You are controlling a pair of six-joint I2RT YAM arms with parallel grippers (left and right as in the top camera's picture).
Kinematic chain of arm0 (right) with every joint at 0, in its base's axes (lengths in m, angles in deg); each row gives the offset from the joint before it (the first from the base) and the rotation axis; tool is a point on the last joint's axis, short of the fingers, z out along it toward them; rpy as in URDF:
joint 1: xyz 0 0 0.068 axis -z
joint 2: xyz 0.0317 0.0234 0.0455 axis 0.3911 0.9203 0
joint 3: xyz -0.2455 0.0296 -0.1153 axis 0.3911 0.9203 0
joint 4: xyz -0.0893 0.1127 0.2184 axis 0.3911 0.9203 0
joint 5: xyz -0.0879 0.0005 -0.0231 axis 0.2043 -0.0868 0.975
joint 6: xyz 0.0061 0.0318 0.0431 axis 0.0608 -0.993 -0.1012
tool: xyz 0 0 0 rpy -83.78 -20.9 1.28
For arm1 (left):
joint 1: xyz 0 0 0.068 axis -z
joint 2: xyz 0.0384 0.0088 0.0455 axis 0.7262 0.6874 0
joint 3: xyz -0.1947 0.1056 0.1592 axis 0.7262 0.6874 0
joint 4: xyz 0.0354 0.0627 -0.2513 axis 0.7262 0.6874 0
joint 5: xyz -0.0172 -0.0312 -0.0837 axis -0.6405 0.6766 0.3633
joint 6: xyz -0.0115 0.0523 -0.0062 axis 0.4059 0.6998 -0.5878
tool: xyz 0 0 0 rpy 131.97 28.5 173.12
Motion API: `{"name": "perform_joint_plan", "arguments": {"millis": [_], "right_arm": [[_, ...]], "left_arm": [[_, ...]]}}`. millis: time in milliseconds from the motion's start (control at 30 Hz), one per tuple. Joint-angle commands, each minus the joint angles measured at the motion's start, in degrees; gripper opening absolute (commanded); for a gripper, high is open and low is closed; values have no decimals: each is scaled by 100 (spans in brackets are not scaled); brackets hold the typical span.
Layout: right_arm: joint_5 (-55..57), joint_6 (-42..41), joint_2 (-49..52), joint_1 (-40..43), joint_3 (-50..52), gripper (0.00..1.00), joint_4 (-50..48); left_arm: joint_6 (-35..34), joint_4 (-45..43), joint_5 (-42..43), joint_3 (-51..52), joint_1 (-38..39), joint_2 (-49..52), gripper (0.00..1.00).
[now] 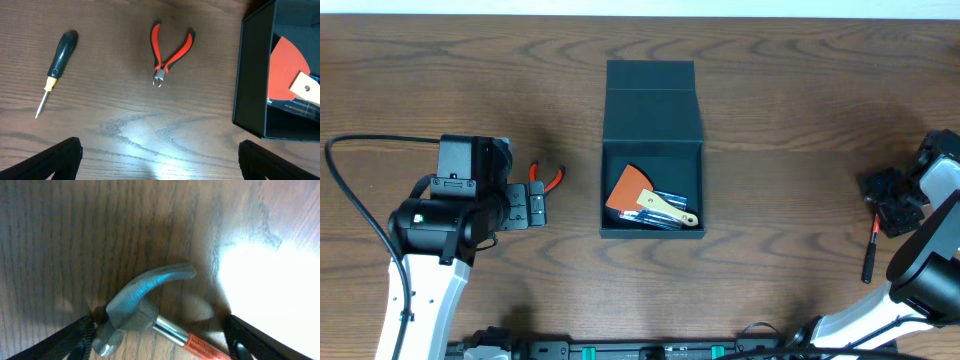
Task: Pack container
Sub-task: 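Lower right gripper onto the hammer head and grasp it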
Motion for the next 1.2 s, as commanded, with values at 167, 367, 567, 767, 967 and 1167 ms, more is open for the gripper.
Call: {"name": "perform_joint_plan", "arguments": {"millis": [167,367,567,767,967,1167], "right_arm": [[-238,-20,348,-55,195,68,127],[-238,-20,348,-55,195,53,129],[-238,-20,348,-55,195,42,127],[-236,-17,348,-55,195,29,125],[-236,-20,348,-55,195,16,127],[-238,-17,348,-55,195,1,136]], "left_arm": [[-33,57,-61,-87,9,-42,98],[-33,57,-63,-87,9,-44,98],[-33,57,-61,-87,9,-44,98],[-33,57,-61,-87,9,-42,98],[-33,57,-61,-87,9,-42,98],[-33,57,-61,-87,9,-42,98]]}}
